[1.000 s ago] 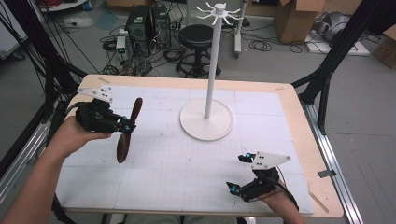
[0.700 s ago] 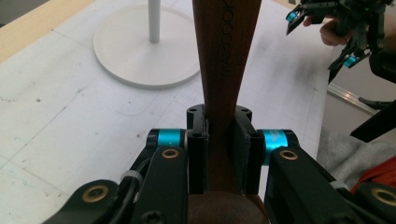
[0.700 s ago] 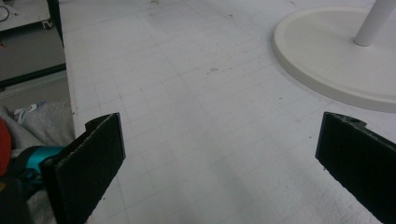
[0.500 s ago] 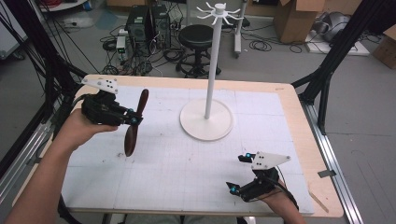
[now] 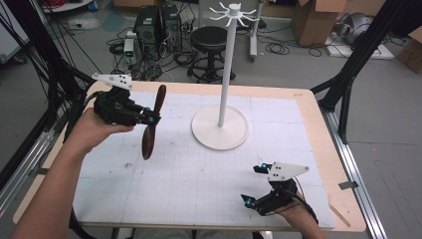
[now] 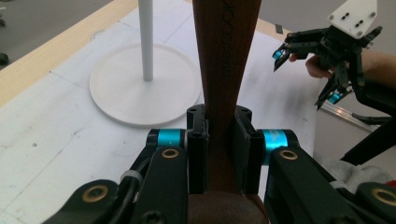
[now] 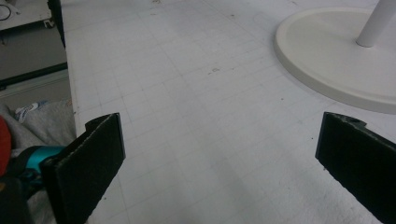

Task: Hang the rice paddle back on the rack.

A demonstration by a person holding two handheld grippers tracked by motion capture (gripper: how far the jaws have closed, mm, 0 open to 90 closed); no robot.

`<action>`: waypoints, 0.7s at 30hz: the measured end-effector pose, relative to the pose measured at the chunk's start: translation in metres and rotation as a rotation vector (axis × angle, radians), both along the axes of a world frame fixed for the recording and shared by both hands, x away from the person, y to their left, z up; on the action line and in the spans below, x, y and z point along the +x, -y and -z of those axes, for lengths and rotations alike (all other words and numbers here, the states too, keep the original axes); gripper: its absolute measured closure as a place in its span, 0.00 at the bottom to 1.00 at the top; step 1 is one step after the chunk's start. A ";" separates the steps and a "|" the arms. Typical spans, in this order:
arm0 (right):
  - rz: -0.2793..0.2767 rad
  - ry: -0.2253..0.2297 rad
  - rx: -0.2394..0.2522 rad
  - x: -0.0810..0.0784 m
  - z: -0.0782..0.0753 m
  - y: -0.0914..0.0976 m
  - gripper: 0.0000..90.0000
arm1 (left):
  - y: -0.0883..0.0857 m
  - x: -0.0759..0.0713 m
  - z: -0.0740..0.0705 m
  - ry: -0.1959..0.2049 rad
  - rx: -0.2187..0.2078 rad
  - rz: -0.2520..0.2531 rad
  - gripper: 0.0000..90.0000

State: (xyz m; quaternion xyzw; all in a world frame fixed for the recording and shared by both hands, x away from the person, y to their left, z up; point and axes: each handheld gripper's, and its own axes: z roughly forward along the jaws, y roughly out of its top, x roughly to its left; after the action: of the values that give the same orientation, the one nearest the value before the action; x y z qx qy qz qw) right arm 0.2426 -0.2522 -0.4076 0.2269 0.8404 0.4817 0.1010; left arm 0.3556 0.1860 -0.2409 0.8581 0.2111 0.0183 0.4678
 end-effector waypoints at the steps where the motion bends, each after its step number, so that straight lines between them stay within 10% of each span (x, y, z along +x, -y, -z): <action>1: -0.001 0.001 0.001 0.000 0.000 0.000 0.01 | 0.001 0.000 -0.001 -0.002 -0.005 -0.005 0.86; 21: -0.008 0.000 0.001 -0.001 0.000 -0.001 0.01 | 0.020 0.011 -0.031 0.027 -0.020 0.012 0.86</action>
State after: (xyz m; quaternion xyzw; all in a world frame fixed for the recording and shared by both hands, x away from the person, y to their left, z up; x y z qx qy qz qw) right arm 0.2414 -0.2507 -0.4075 0.2233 0.8412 0.4824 0.0991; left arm 0.3664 0.1661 -0.2097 0.8543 0.1997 0.0251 0.4792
